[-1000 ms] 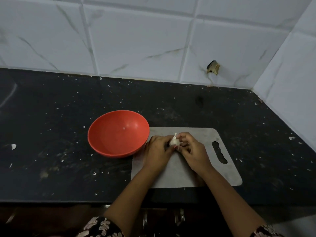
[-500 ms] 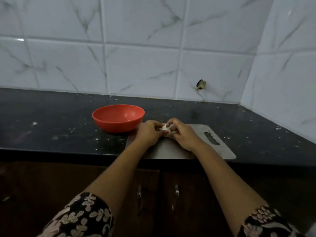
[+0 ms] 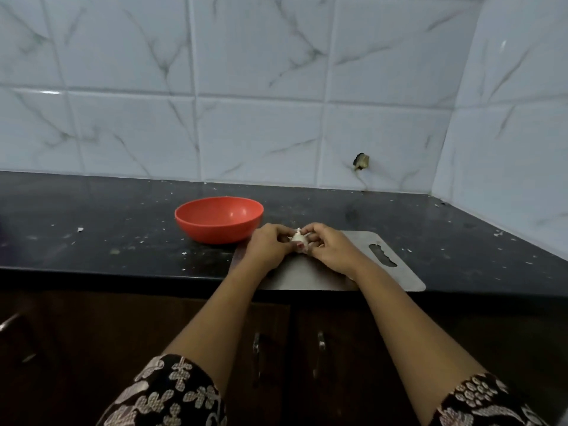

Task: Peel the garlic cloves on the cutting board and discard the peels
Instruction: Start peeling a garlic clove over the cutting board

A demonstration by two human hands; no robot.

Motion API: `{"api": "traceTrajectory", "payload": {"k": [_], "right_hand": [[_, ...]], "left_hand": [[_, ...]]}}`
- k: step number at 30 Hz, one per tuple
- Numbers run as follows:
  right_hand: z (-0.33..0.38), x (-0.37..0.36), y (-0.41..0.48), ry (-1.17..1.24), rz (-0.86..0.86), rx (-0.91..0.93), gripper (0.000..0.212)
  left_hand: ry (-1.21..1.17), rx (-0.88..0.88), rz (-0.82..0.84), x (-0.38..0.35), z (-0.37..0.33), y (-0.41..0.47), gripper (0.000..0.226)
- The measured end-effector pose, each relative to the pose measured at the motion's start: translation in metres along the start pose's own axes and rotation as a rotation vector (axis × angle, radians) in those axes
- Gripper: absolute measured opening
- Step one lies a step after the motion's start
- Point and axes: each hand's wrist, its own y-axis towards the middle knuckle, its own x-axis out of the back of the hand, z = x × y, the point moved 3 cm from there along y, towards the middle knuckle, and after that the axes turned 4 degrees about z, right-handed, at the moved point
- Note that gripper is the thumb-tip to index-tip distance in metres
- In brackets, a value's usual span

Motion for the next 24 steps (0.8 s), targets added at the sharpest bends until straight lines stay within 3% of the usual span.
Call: {"api": "traceTrajectory", "payload": {"k": [4,8,12,18,21,24], "right_hand": [[-0.003,0.000,0.002,0.275,-0.023,-0.018,0.023],[-0.002,0.002,0.000,0.250,-0.075,0.031,0.033],[-0.001,0.007,-0.003,0.234,-0.141,0.065,0.011],[0.004,0.009,-0.008,0.307,-0.200,0.160,0.021],[0.003,0.011,-0.008,0.288,-0.237,0.190,0.022],[0.002,0.012,-0.007,0.250,-0.251,0.212,0.038]], "left_hand": [[-0.013,-0.057,-0.006,0.000,-0.003,-0.001,0.042],[0.036,-0.162,0.001,-0.001,-0.007,-0.005,0.050],[0.012,-0.144,-0.015,-0.001,-0.007,-0.008,0.048],[0.298,-0.153,0.125,-0.006,-0.013,-0.006,0.034],[0.350,-0.153,0.137,-0.008,-0.019,-0.009,0.031],[0.425,-0.148,0.123,-0.011,-0.024,-0.012,0.027]]}}
